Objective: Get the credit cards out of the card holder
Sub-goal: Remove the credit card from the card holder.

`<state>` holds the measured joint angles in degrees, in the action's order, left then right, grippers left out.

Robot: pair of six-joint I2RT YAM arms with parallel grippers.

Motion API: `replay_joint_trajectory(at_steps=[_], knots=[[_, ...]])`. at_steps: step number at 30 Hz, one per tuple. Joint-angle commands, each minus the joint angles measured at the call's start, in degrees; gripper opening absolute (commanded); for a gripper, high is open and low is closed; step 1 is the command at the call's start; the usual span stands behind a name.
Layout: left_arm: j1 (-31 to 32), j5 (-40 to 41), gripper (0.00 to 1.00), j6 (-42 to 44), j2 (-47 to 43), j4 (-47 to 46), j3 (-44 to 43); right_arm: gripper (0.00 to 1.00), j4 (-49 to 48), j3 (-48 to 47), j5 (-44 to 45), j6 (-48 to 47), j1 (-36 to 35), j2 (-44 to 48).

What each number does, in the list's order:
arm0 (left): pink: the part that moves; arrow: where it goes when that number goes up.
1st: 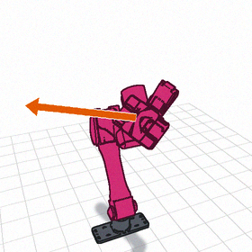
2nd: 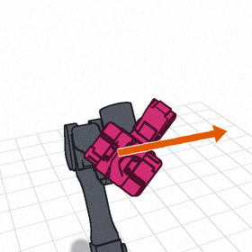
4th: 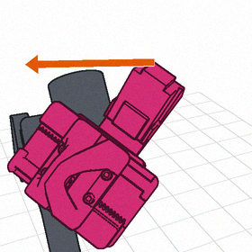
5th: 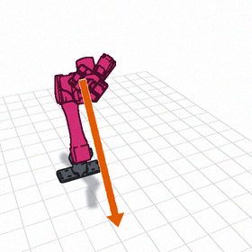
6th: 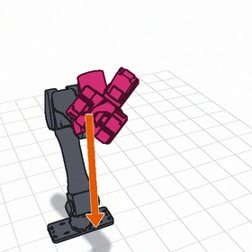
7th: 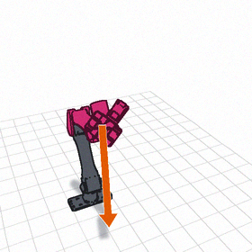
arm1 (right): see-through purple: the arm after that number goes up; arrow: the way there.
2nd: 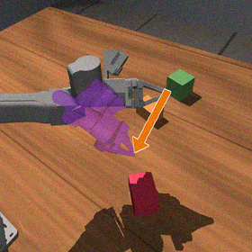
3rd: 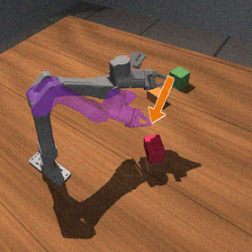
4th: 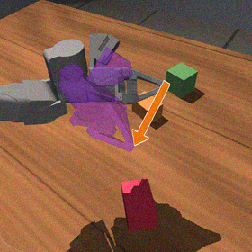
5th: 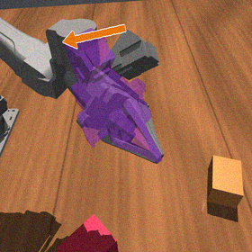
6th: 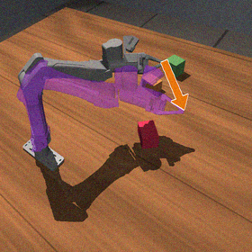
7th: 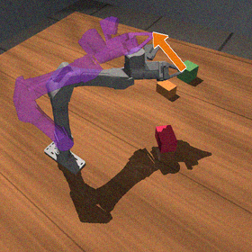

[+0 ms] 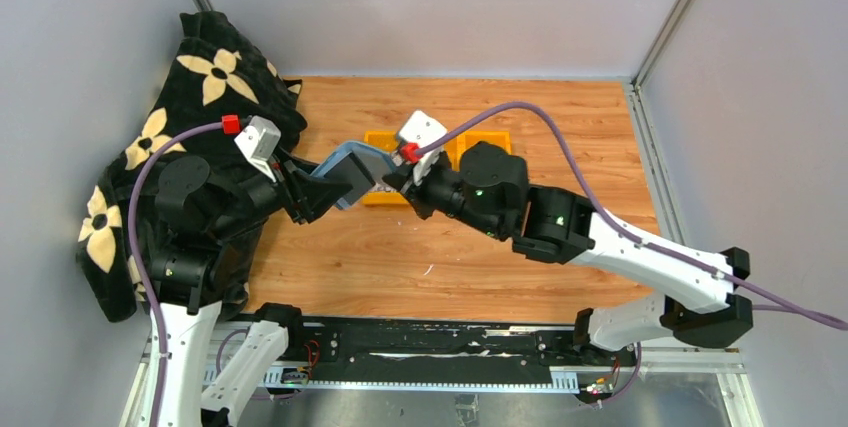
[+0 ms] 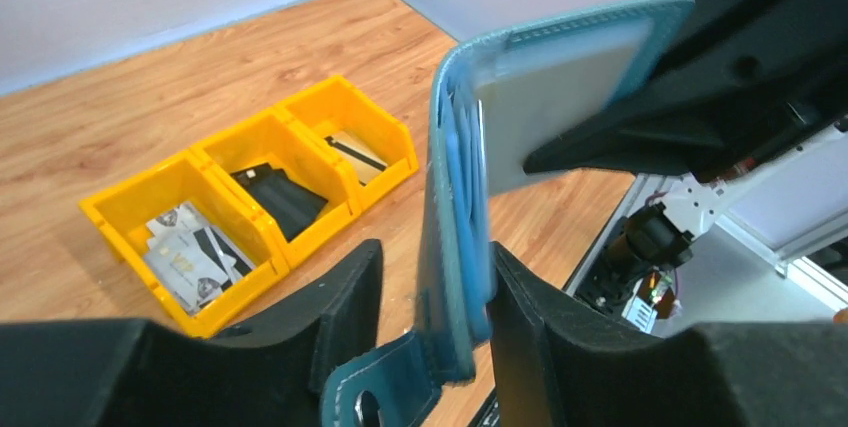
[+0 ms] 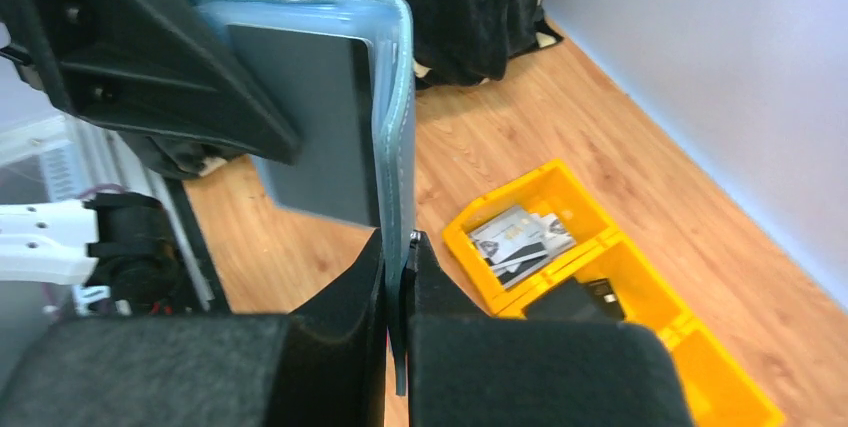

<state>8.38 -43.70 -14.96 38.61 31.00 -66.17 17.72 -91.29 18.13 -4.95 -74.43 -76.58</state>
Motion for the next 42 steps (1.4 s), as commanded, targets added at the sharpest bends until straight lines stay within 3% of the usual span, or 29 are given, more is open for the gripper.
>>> replay_joint_trajectory(at_steps=[1,5,10,13,16,20,23,33,42], knots=[[0.18,-4.58,0.46,0.24,0.78,0.91,-3.18,0.0,-8.55,6.9,-20.04,10.74,7.8,6.5],[0.15,-5.15,0.45,-4.51,1.72,-1.04,-4.88,0.0,-20.56,15.23,-36.01,21.54,15.59,10.41],[0.2,-6.19,0.47,-14.8,1.85,-9.25,-3.96,0.0,-27.75,19.82,-43.63,28.65,19.27,11.62],[0.22,-5.13,0.59,-17.54,1.97,-11.52,-2.84,0.0,-28.4,19.77,-44.94,29.25,19.41,11.39],[0.18,-6.42,0.83,-18.36,2.28,-10.55,-2.81,0.0,-23.36,17.0,-42.06,27.51,19.41,10.58],[0.23,-8.78,0.89,-21.01,0.76,-13.18,-0.07,0.0,-20.65,15.69,-40.13,26.34,19.35,10.63],[0.21,-7.45,0.82,-21.45,0.16,-13.66,1.59,0.0,-22.46,16.18,-41.42,27.73,19.35,10.61],[0.2,-7.3,0.38,-25.43,1.46,-17.83,1.48,0.0,-28.64,19.79,-45.19,32.79,20.58,11.86],[0.19,-10.89,0.33,-32.45,3.21,-23.66,-1.2,0.0,-46.17,28.81,-53.1,46.45,25.49,12.16]])
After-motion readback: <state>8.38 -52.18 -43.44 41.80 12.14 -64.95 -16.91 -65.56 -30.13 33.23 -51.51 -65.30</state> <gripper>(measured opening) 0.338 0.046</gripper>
